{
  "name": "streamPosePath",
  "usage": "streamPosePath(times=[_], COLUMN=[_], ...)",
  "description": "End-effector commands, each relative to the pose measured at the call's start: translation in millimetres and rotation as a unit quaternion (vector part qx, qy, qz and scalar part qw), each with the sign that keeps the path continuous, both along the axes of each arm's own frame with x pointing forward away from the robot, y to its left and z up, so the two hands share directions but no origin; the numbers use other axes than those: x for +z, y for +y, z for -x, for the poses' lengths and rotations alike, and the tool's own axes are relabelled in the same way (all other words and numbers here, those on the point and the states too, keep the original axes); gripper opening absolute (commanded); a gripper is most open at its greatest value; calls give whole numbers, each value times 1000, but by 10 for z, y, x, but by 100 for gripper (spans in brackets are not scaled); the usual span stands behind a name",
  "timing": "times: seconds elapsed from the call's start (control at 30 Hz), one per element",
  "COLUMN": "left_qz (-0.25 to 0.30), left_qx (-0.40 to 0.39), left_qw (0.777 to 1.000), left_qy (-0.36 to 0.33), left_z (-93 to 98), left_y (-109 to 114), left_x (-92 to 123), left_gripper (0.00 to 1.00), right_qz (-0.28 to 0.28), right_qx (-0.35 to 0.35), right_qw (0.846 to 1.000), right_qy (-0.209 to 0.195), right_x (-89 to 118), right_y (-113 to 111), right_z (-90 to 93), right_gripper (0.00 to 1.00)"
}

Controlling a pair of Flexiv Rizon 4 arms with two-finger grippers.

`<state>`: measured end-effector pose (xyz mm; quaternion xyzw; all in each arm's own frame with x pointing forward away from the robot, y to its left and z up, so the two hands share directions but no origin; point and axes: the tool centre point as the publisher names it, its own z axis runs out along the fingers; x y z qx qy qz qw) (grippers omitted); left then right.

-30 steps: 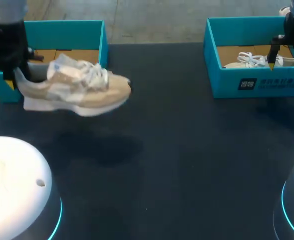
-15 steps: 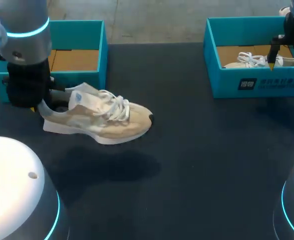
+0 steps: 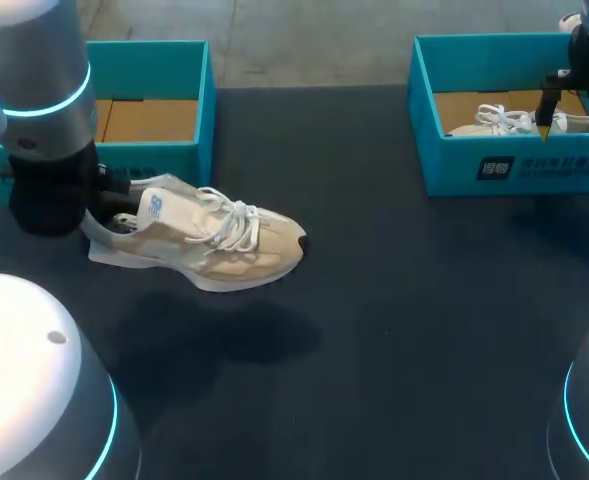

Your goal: Take the shoe out of the shoebox, open the shoe tongue, remove and reinsert the insole, then place the shoe into the shoebox

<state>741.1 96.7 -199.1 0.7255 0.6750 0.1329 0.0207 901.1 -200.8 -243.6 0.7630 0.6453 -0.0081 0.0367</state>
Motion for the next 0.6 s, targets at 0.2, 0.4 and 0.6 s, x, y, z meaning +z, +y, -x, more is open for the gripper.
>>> streamPosePath(times=[0.2, 0.4, 0.6], left_qz=[-15, -22, -23], left_qx=[-13, 7, 19], left_qw=[1000, 999, 999], left_qy=[-4, 22, 38], left_z=[187, 254, 275], left_y=[-403, -690, -904], left_x=[-269, -445, -607], left_gripper=[0, 0, 0], right_qz=[0, 0, 0], right_qx=[0, 0, 0], right_qw=[1000, 1000, 1000], right_qy=[-1, -1, -1], right_x=[-3, -3, -3], right_y=[2, 2, 2], right_z=[8, 8, 8], right_gripper=[100, 100, 100])
